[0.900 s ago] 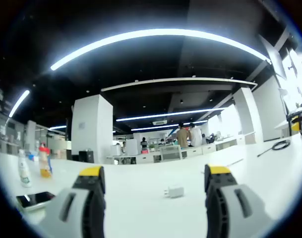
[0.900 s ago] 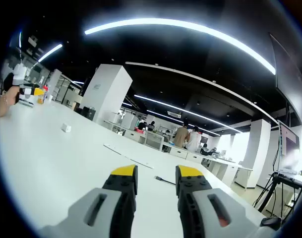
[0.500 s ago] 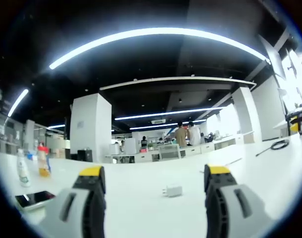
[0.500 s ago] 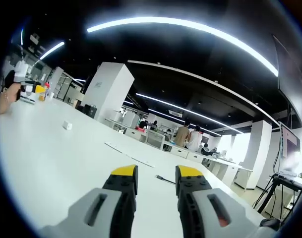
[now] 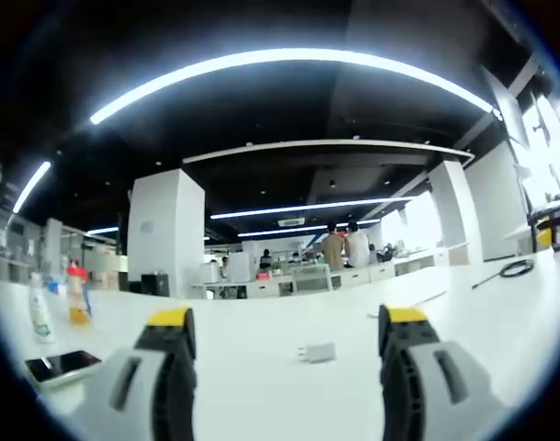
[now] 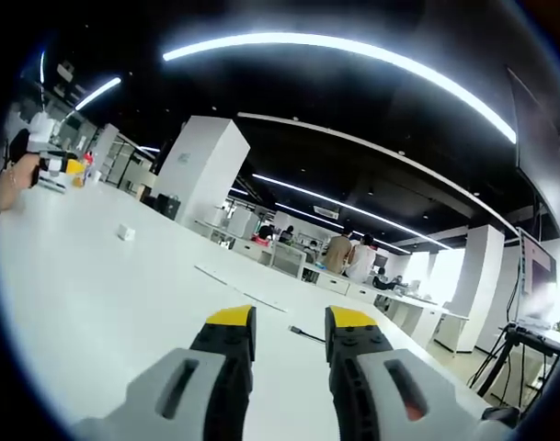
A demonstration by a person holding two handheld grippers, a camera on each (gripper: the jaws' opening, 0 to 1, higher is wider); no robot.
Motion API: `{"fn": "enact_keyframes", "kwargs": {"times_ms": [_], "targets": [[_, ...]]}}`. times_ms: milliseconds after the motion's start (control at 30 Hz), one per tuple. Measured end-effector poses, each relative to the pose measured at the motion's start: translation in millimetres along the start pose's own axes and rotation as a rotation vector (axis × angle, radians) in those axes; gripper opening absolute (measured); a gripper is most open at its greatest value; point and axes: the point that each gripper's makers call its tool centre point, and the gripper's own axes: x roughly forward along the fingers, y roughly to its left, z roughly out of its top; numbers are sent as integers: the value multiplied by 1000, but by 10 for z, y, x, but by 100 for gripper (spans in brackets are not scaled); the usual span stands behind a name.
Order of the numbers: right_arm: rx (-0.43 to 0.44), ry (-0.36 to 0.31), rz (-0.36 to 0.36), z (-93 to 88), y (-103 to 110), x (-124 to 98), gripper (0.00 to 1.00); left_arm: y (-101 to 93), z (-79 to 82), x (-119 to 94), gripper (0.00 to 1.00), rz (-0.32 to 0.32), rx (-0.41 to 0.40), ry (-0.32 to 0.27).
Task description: Plug the desk Type‑C cable into the charger adapter.
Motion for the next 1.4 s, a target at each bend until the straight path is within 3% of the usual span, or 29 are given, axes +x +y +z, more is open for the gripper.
{"fn": "enact_keyframes", "kwargs": {"times_ms": [933, 1400], "targets": [[-31, 32, 16, -48, 60, 32, 29, -50, -84, 34, 81, -27, 2, 41], [-47, 30, 15, -41, 68, 30, 29, -26, -60, 28, 80, -21, -1, 31]]}}
